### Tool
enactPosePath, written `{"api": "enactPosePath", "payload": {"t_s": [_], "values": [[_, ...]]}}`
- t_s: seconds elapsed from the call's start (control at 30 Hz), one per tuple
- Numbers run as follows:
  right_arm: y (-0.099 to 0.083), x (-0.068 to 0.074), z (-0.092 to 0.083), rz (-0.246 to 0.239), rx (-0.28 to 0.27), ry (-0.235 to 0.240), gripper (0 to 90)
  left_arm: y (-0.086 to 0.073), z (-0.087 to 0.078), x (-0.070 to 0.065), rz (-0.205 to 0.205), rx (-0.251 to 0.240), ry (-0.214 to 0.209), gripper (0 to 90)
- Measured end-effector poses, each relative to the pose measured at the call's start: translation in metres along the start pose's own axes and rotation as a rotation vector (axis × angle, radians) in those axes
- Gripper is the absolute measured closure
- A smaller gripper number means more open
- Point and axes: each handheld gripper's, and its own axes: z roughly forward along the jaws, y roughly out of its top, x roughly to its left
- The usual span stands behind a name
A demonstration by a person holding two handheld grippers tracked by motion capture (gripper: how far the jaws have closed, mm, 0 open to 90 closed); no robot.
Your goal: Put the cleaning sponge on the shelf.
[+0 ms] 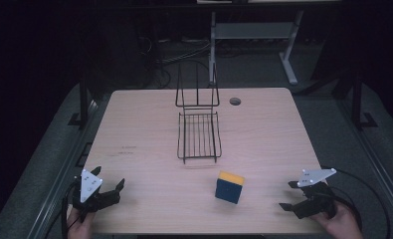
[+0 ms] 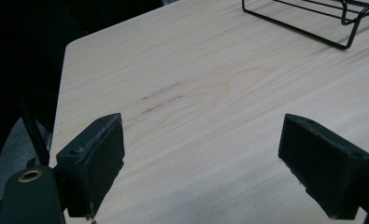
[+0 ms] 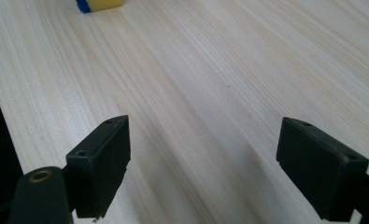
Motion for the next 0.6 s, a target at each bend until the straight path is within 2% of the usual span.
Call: {"api": "enactPosePath", "payload": {"t_s": [0.43,0.6], "values": [[0.016,0.017,0.008,-0.065,0.005,0.037,17.2,0.000,-0.003,0.000,0.000,-0.006,0.001,13.9],[0.023,0.024,0.015,-0.100,0.026,0.045,17.2,0.000,-0.003,0.001,0.000,-0.005,0.004,13.9]]}}
